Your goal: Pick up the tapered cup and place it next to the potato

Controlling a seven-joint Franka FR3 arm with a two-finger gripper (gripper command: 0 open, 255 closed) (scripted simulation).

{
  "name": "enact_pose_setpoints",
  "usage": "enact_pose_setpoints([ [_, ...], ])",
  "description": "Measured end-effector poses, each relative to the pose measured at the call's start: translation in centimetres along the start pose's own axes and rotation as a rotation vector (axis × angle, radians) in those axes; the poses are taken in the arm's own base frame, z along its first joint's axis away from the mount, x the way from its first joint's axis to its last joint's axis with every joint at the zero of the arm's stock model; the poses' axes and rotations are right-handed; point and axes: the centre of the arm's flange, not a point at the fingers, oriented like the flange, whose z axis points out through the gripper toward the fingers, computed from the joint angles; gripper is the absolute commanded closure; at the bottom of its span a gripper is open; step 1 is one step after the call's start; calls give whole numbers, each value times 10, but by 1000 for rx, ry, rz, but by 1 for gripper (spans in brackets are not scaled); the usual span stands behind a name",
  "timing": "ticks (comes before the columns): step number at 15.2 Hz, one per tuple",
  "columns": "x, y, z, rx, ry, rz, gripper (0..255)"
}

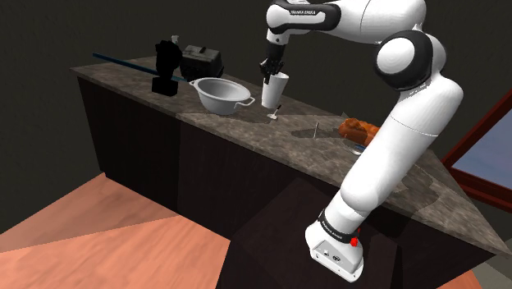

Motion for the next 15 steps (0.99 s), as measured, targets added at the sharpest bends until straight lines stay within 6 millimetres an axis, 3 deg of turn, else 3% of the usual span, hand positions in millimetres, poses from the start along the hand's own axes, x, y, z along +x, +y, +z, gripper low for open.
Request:
enact_pose_setpoints([
  [8, 2, 4, -41, 0, 0, 0, 255],
  [11, -21, 20, -43, 0, -1, 0, 255],
  [15, -69, 44, -42, 0, -1, 1, 255],
])
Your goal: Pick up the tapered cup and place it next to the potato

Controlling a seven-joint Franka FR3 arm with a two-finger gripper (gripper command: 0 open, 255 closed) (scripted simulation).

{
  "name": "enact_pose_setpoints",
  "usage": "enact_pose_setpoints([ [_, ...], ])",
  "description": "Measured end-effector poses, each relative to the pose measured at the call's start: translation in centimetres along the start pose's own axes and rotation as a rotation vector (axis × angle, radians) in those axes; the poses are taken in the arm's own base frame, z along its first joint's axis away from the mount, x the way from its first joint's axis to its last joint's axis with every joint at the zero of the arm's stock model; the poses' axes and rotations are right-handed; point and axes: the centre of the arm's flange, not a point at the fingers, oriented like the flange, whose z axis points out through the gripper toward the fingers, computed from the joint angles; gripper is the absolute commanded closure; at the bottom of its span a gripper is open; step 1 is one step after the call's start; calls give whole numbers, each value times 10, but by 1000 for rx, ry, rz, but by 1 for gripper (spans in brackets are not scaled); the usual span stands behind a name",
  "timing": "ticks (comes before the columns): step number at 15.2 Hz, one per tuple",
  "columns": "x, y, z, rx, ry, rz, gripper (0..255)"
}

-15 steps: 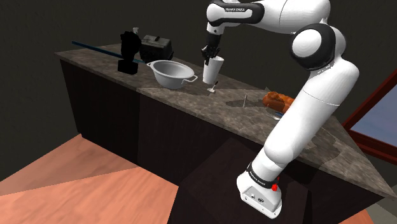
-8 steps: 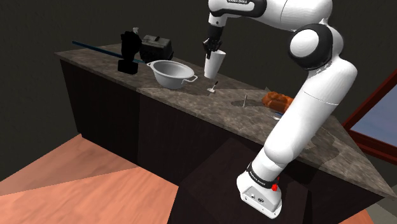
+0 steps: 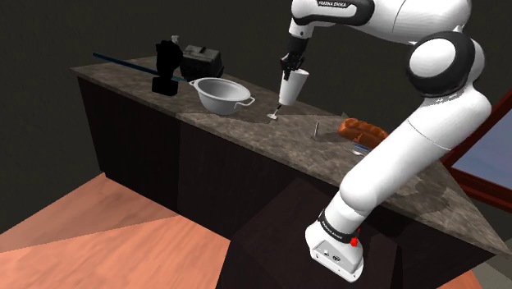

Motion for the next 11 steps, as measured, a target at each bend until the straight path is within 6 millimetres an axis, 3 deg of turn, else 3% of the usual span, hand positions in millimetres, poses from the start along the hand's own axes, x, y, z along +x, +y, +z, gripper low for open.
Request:
enact_pose_setpoints([
  [11, -120, 73, 1, 0, 1, 0, 255],
])
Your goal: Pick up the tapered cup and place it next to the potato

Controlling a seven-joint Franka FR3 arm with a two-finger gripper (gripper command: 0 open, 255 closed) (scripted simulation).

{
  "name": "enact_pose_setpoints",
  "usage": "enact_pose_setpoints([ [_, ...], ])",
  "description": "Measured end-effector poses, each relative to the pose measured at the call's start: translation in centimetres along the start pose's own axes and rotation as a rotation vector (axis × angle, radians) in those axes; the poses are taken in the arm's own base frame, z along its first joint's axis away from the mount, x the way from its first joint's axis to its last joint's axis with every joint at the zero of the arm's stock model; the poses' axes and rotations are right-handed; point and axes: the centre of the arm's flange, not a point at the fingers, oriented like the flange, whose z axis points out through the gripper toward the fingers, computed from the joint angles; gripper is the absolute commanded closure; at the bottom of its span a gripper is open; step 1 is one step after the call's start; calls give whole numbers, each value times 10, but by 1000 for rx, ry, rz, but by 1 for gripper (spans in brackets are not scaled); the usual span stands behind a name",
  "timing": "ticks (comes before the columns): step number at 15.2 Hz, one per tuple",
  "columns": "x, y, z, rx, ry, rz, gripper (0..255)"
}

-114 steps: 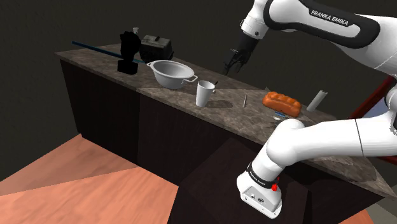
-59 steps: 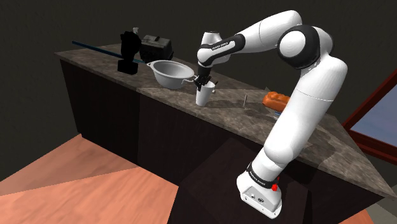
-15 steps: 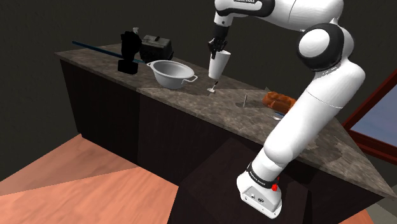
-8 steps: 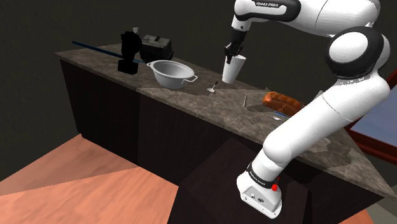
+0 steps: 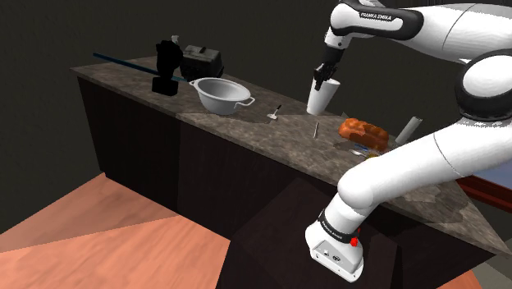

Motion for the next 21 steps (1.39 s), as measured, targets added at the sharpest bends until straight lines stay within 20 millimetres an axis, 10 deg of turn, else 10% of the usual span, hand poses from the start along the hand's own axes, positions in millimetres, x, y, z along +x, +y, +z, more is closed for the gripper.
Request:
enact_pose_setpoints([
  [21, -240, 139, 9, 0, 0, 0, 255],
])
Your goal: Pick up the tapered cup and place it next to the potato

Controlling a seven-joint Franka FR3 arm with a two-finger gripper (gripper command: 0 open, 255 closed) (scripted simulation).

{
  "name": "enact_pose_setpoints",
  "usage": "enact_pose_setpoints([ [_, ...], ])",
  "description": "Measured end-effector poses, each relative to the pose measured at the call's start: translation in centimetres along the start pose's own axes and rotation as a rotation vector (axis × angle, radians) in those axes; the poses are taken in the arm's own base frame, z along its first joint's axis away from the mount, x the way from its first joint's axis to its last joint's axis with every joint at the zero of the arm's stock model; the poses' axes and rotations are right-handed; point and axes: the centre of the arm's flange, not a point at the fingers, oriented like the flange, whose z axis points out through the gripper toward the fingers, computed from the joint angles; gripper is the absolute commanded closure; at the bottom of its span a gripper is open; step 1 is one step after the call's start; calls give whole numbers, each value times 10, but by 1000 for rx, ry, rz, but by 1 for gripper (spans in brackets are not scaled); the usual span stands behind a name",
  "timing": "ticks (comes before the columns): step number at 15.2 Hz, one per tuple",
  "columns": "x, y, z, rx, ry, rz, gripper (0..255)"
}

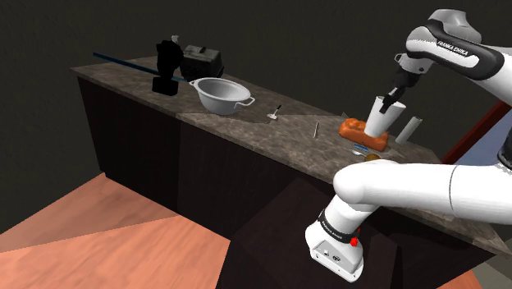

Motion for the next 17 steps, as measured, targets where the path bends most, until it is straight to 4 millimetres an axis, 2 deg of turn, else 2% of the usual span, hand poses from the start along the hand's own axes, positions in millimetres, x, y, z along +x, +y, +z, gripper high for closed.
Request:
enact_pose_setpoints([
  [9, -103, 56, 5, 0, 0, 0, 255],
  [11, -110, 59, 12, 0, 0, 0, 255],
  [17, -113, 58, 43, 1, 0, -1, 255],
])
